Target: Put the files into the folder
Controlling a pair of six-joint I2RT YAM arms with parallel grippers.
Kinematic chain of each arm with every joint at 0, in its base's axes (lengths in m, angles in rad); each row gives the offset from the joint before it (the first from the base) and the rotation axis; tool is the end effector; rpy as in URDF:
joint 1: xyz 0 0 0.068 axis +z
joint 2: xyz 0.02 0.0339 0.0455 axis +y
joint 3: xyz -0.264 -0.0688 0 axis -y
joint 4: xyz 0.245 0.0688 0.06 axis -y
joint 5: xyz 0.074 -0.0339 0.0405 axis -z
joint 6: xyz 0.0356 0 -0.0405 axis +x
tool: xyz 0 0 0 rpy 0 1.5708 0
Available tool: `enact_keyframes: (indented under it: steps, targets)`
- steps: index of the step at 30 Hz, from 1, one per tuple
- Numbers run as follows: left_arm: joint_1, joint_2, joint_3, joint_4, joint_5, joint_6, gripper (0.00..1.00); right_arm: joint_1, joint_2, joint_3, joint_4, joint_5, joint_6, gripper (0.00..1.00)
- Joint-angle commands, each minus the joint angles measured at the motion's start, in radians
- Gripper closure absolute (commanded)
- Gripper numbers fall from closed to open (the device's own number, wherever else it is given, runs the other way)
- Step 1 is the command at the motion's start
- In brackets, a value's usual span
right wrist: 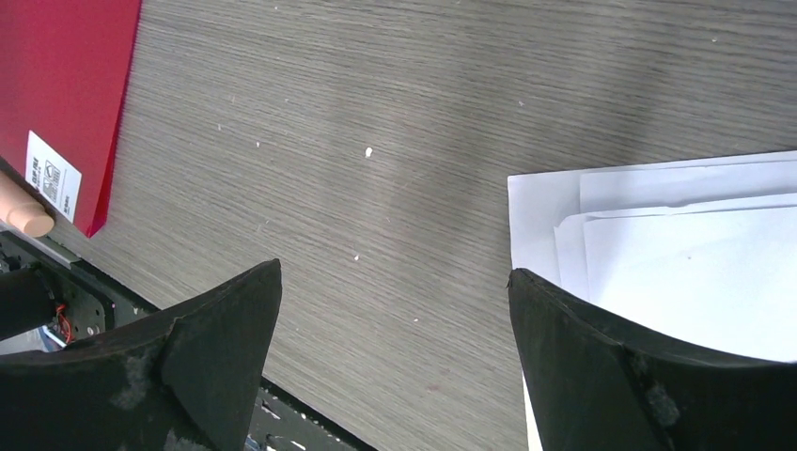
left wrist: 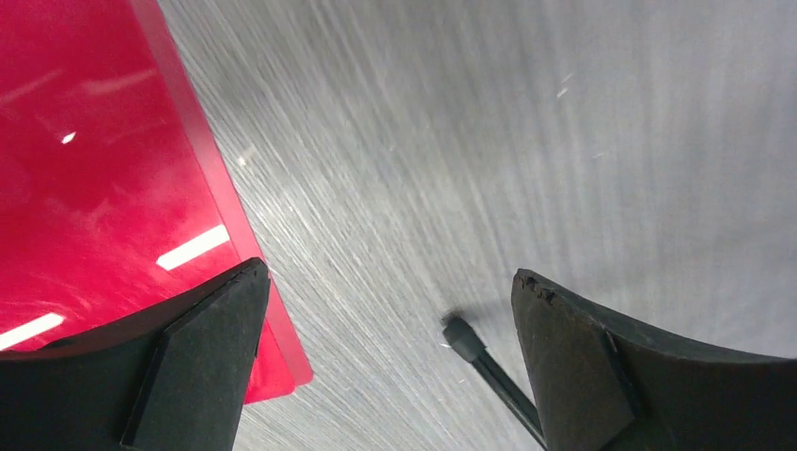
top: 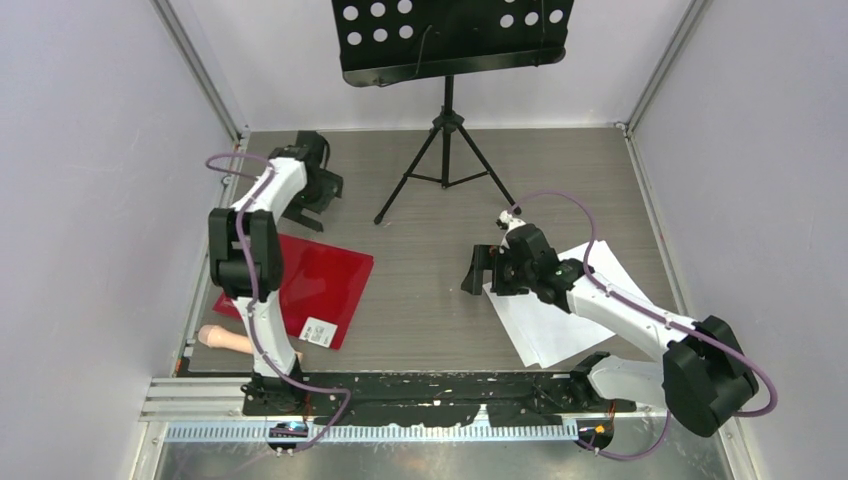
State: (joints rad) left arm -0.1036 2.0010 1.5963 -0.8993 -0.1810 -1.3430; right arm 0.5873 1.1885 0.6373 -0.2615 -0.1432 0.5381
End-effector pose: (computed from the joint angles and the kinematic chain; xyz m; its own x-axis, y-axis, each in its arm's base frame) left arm 0.4062 -0.0358 0.2070 -0.2698 -0.9354 -0.2287 -0.9224 0.3192 -0.2176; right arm 0.1943 0.1354 0.2019 -0.8420 0.0489 -0.5373 -0.2313 0.8670 0.4414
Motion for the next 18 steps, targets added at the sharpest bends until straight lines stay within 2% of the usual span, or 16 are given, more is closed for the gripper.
enact_keyframes:
  steps: [1, 5, 10, 14, 18]
  targets:
    - [0.132, -0.15, 0.06, -0.051, -0.119, 0.125, 0.0, 0.006, -0.058, -0.001, 0.003, 0.02, 0.01, 0.05]
    - [0.303, -0.175, 0.022, -0.073, -0.065, 0.142, 0.0, 0.008, -0.08, 0.004, -0.008, 0.011, -0.002, 0.05]
    - [0.474, -0.191, -0.112, -0.016, 0.009, 0.132, 0.0, 0.009, -0.073, 0.026, -0.025, -0.007, -0.021, 0.05]
    - [0.559, -0.179, -0.185, 0.014, 0.051, 0.133, 0.0, 0.013, -0.067, 0.025, -0.024, -0.018, -0.027, 0.04]
    - [0.592, -0.151, -0.215, 0.001, 0.078, 0.138, 0.0, 0.017, -0.058, 0.013, -0.017, -0.024, -0.026, 0.05]
